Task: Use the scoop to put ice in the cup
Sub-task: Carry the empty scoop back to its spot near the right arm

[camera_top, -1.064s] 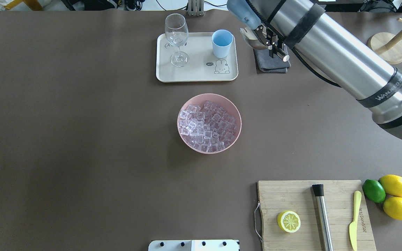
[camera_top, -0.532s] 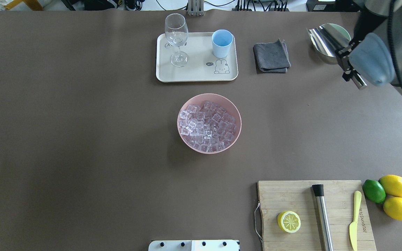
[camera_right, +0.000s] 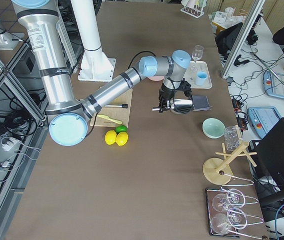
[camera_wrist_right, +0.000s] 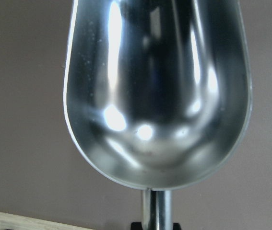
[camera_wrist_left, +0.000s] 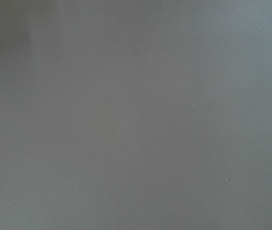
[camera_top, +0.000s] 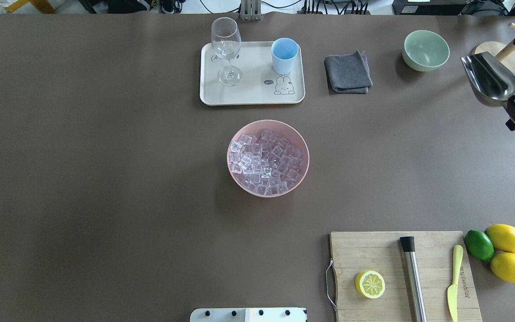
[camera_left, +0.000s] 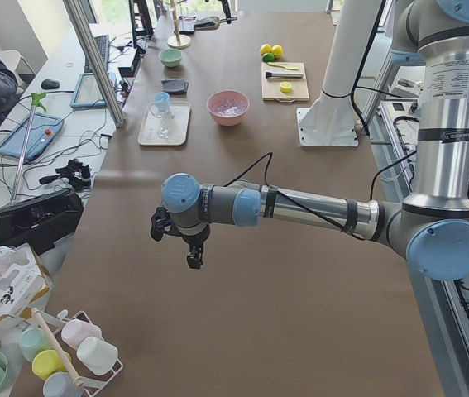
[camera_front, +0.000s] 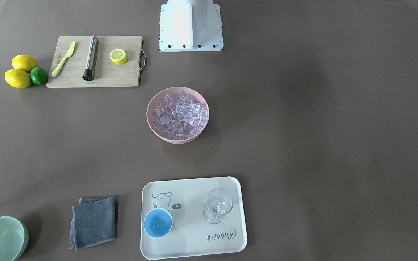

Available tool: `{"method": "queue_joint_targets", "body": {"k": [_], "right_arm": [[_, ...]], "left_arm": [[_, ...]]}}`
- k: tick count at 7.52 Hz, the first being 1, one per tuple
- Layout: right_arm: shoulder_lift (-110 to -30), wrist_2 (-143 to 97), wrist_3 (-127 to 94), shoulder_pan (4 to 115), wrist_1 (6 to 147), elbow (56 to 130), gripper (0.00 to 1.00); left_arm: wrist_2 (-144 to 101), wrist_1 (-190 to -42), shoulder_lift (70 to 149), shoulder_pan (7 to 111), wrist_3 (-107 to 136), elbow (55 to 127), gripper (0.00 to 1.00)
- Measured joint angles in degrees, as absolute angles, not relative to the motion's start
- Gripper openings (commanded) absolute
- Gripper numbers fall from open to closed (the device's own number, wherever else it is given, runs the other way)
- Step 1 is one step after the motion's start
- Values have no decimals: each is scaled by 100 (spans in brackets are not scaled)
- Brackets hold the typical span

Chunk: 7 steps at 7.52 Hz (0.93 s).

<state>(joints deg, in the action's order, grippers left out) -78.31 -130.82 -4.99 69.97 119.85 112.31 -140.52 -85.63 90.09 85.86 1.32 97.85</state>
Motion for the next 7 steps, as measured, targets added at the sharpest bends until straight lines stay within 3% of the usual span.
{"method": "queue_joint_targets", "body": {"k": [3, 7], "right_arm": [[-8852, -13640, -1058, 7015, 10152, 10447, 0], [-9054, -13780, -1905, 6785, 8278, 8997, 0]], "left_arm": [[-14046, -8561, 9023, 8560, 132, 9778, 98], [-14045, -8554, 9035, 8546, 132, 9770, 98]]}}
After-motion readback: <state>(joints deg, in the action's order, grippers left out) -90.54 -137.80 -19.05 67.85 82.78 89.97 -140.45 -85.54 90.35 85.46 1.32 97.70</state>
